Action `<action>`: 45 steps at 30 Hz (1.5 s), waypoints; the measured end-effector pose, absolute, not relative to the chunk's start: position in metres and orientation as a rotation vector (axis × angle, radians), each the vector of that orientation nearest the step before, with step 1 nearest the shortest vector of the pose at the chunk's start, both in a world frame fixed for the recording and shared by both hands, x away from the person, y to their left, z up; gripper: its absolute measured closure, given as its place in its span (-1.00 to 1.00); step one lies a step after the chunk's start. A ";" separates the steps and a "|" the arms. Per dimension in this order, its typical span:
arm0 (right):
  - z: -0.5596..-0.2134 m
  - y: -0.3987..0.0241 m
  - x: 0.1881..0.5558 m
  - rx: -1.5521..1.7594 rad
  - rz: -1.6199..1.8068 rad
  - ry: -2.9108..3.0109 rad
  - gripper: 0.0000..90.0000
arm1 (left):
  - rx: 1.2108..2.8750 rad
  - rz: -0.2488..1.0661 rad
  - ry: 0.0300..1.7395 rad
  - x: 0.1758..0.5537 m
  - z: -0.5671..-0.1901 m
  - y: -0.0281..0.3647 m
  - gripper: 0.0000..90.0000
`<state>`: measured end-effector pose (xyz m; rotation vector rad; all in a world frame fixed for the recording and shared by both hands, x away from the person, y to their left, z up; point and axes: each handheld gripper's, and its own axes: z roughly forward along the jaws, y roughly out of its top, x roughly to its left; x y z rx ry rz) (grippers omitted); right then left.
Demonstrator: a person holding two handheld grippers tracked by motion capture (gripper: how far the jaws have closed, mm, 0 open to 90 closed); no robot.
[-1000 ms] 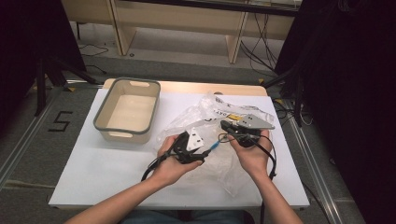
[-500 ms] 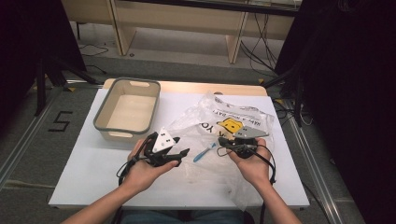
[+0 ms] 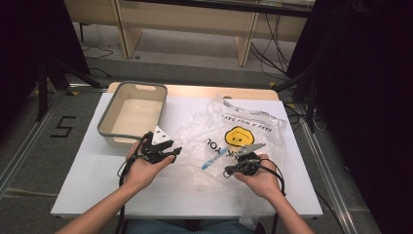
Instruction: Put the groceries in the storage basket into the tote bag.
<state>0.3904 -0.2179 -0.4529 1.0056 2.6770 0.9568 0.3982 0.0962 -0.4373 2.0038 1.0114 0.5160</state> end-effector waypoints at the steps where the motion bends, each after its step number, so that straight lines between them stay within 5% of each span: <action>1: -0.454 -0.218 0.390 1.002 0.951 2.685 1.00 | 2.024 0.516 1.024 0.400 -0.440 0.098 0.41; 7: -0.460 -0.222 0.388 0.994 0.900 2.766 1.00 | 2.079 0.521 1.077 0.405 -0.453 0.105 0.48; 10: -0.457 -0.225 0.387 1.008 0.976 2.728 0.70 | 2.086 0.513 1.080 0.405 -0.455 0.105 0.47; 21: -0.418 -0.262 0.385 1.143 1.176 2.330 0.21 | 2.077 0.476 1.091 0.401 -0.460 0.108 0.41; 32: -0.423 -0.290 0.385 1.252 1.091 2.212 0.02 | 2.041 0.500 1.061 0.392 -0.462 0.115 -0.02; 45: -0.423 -0.315 0.382 1.330 1.053 2.112 -0.08 | 2.005 0.511 1.050 0.383 -0.462 0.120 -0.15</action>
